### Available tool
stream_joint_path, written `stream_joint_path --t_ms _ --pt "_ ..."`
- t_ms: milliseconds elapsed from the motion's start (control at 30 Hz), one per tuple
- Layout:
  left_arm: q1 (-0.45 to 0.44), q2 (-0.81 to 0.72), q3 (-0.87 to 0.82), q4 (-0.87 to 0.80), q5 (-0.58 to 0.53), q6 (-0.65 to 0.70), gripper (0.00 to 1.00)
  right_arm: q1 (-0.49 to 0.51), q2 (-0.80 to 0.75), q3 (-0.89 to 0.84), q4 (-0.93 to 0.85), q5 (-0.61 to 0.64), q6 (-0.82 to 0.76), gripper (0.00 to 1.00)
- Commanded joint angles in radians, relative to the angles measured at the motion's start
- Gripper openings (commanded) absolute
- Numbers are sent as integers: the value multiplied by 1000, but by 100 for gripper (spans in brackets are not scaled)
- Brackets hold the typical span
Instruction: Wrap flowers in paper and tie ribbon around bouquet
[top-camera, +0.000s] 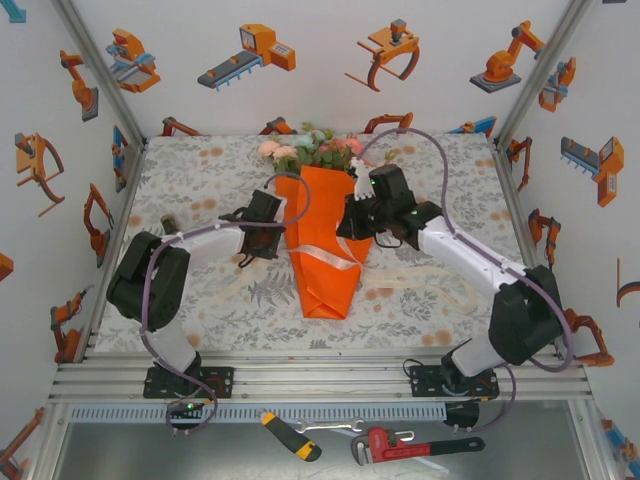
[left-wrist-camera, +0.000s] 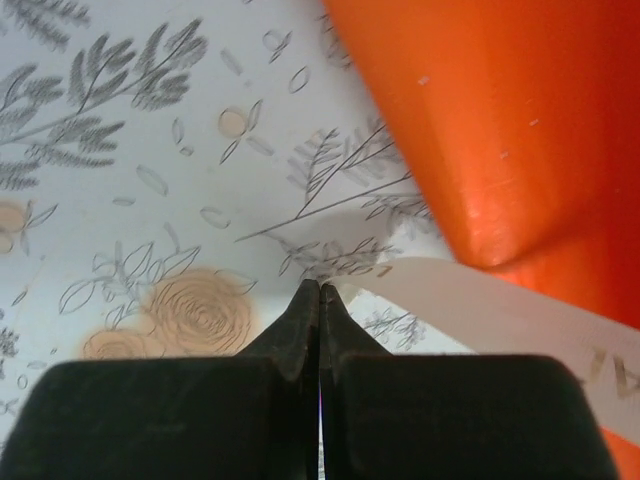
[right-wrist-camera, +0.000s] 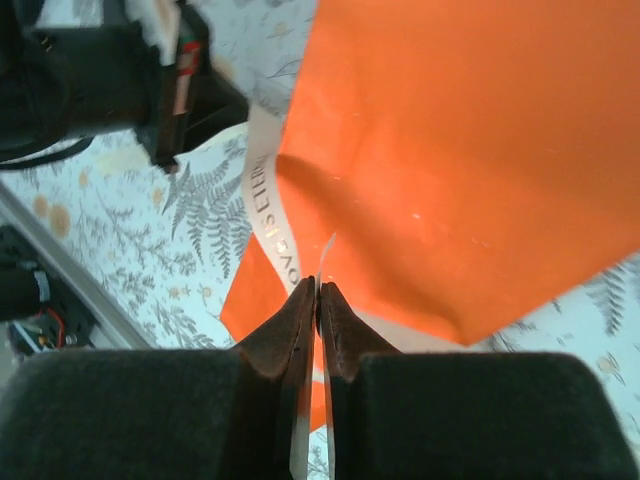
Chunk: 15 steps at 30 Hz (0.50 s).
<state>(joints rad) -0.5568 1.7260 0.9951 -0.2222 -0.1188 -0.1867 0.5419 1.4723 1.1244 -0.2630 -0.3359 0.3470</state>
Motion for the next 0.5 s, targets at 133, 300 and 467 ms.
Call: stream_joint_path --t_ms 133,300,467 --pt "193 -298 -142 -70 -114 -251 0 -156 -196 -208 77 208 219 0" --pt "476 -505 -217 -129 -113 -451 0 -339 -404 -369 9 413 395 0" --pt "849 -625 -228 -227 -75 -595 0 -612 -659 -428 -244 753 509 0"
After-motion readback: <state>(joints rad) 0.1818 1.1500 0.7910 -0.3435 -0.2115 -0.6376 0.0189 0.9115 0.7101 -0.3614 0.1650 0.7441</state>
